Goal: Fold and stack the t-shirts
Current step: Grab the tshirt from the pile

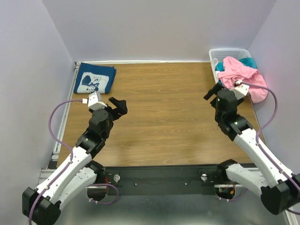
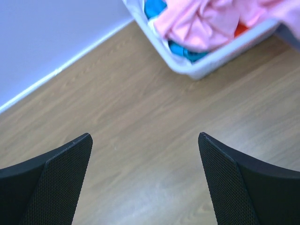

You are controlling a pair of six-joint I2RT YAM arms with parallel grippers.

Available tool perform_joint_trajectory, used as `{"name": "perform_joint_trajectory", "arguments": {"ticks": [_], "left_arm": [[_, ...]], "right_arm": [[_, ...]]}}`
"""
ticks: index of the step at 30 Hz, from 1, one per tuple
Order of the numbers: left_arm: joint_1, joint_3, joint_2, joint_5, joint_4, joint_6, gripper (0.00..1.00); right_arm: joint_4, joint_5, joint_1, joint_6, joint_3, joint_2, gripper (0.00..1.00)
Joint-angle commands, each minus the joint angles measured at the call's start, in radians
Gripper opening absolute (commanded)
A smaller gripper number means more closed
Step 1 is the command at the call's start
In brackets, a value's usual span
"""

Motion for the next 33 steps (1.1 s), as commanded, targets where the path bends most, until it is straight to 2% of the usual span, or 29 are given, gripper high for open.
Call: {"name": "perform_joint_trajectory", "arguments": {"ticks": [1, 4, 7, 8, 11, 12, 13, 14, 18, 25, 28, 30, 31, 32, 33], "left_arm": [[-0.004, -0.019, -0.038, -0.054, 0.026, -0.022, 0.98], [-0.004, -0.028, -0.06, -0.054, 0.034, -0.022, 0.98], [-0.004, -0.052, -0.092, -0.049, 0.058, -0.014, 0.98], [-0.004, -0.062, -0.102, -0.053, 0.063, -0.011, 0.98], [-0.004, -0.069, -0.116, -0.066, 0.069, -0.01, 0.98], [-0.004, -0.071, -0.115, -0.064, 0.071, -0.01, 0.98], [-0.003, -0.074, -0.112, -0.067, 0.072, -0.005, 0.98], [-0.004, -0.074, -0.109, -0.066, 0.075, -0.002, 0.98], [-0.004, -0.069, -0.084, -0.07, 0.077, 0.006, 0.98], [-0.003, -0.057, -0.038, -0.083, 0.075, 0.013, 0.98], [-0.004, -0.051, -0.035, -0.089, 0.065, 0.015, 0.98], [-0.003, -0.051, -0.038, -0.093, 0.063, 0.013, 0.98], [-0.003, -0.051, -0.041, -0.093, 0.062, 0.013, 0.98], [-0.004, -0.053, -0.044, -0.095, 0.062, 0.013, 0.98], [-0.003, -0.053, -0.046, -0.093, 0.062, 0.013, 0.98]], "right_arm": [[0.009, 0.148, -0.016, -0.088, 0.152, 0.166, 1.0], [0.009, 0.124, -0.085, -0.115, 0.293, 0.304, 1.0], [0.009, -0.048, -0.235, -0.124, 0.419, 0.455, 1.0], [0.009, -0.147, -0.278, -0.125, 0.451, 0.495, 1.0], [0.009, -0.267, -0.425, -0.142, 0.639, 0.676, 1.0], [0.007, -0.29, -0.445, -0.142, 0.64, 0.729, 1.0], [0.006, -0.312, -0.462, -0.141, 0.71, 0.767, 1.0], [0.004, -0.329, -0.485, -0.139, 0.741, 0.843, 1.0], [-0.003, -0.295, -0.523, -0.127, 0.863, 0.985, 1.0], [-0.006, -0.283, -0.545, -0.121, 1.0, 1.18, 0.98], [-0.006, -0.278, -0.548, -0.116, 1.034, 1.211, 0.83], [-0.006, -0.257, -0.548, -0.115, 1.048, 1.211, 0.58], [-0.006, -0.246, -0.548, -0.121, 1.051, 1.202, 0.43], [-0.006, -0.228, -0.548, -0.124, 1.049, 1.194, 0.24], [-0.006, -0.217, -0.548, -0.127, 1.043, 1.183, 0.18]]}}
